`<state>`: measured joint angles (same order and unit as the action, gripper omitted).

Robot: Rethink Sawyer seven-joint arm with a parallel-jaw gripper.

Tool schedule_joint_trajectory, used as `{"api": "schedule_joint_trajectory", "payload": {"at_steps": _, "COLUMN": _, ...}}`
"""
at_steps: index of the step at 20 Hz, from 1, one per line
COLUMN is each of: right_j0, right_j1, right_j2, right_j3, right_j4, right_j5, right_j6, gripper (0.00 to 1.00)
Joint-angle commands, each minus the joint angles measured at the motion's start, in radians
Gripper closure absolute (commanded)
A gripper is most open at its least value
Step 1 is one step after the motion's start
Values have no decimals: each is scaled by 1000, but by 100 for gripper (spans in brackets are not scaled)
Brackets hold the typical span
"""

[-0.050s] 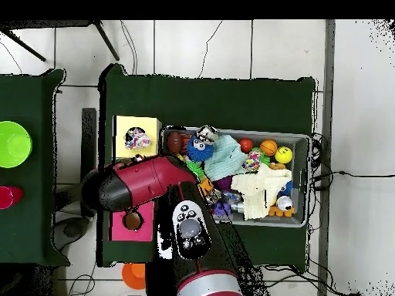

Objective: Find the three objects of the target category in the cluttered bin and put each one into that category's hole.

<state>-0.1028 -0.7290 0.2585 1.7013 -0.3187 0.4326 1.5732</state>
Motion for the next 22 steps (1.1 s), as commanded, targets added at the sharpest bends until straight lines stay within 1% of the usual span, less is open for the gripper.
{"api": "schedule_joint_trajectory", "payload": {"at_steps": 1, "right_j0": 9, "right_j1": 10, "right_j2": 29, "right_j3": -6, "right_j4": -52, "right_j5": -62, "right_j6": 65, "gripper": 100}}
{"api": "schedule_joint_trajectory", "payload": {"at_steps": 9, "right_j0": 50, "right_j1": -7, "right_j2": -8, "right_j3": -26, "right_j4": -57, "right_j5": -91, "right_j6": 87, "gripper": 100}}
{"api": "schedule_joint_trajectory", "payload": {"at_steps": 14, "right_j0": 56, "right_j1": -9, "right_j2": -26, "right_j3": -49, "right_j4": -63, "right_j5": -74, "right_j6": 70, "gripper": 100}}
{"api": "schedule_joint_trajectory", "payload": {"at_steps": 22, "right_j0": 83, "right_j1": -3, "right_j2": -82, "right_j3": -87, "right_j4": -89, "right_j5": -51, "right_j6": 59, "gripper": 100}}
